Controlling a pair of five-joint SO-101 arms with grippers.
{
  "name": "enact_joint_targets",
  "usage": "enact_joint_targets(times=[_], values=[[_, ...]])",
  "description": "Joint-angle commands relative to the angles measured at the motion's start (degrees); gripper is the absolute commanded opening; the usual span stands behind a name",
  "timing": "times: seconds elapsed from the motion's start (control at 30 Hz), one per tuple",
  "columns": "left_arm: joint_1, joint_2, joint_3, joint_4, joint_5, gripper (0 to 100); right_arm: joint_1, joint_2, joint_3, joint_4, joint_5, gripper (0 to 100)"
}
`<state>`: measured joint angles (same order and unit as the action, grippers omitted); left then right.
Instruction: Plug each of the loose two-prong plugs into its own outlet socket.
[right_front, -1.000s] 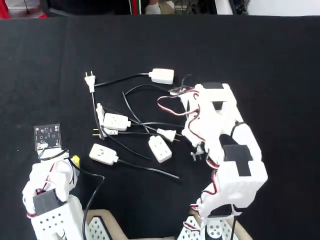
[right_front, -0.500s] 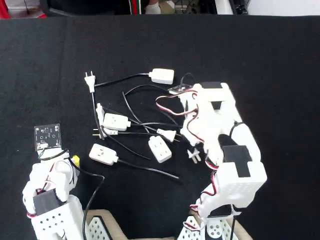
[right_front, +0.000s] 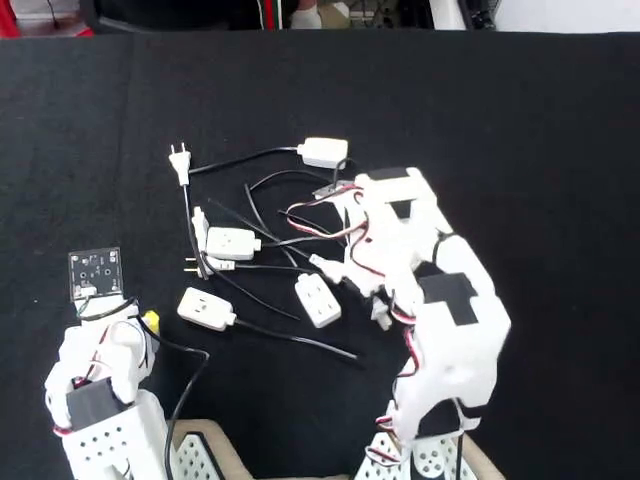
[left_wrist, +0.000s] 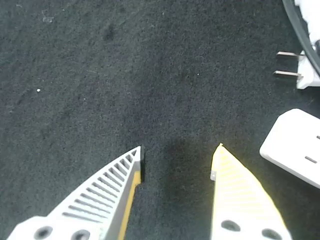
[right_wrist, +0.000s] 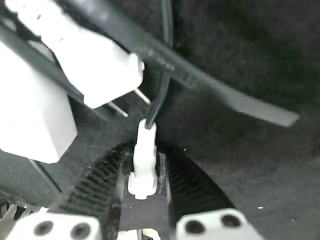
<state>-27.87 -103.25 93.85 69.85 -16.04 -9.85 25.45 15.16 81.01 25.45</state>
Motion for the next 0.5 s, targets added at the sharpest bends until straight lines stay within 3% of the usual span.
enact_joint_targets(times=[0.0,0.47], values=[[0.0,-0.4,-0.3,0.4,-0.5,24,-2.0,5.8,-3.6,0.4,-0.5,1.5],[0.0,-0.4,-0.3,0.4,-0.5,24,-1.8,7.0,-10.9,6.2,-0.3,1.2]])
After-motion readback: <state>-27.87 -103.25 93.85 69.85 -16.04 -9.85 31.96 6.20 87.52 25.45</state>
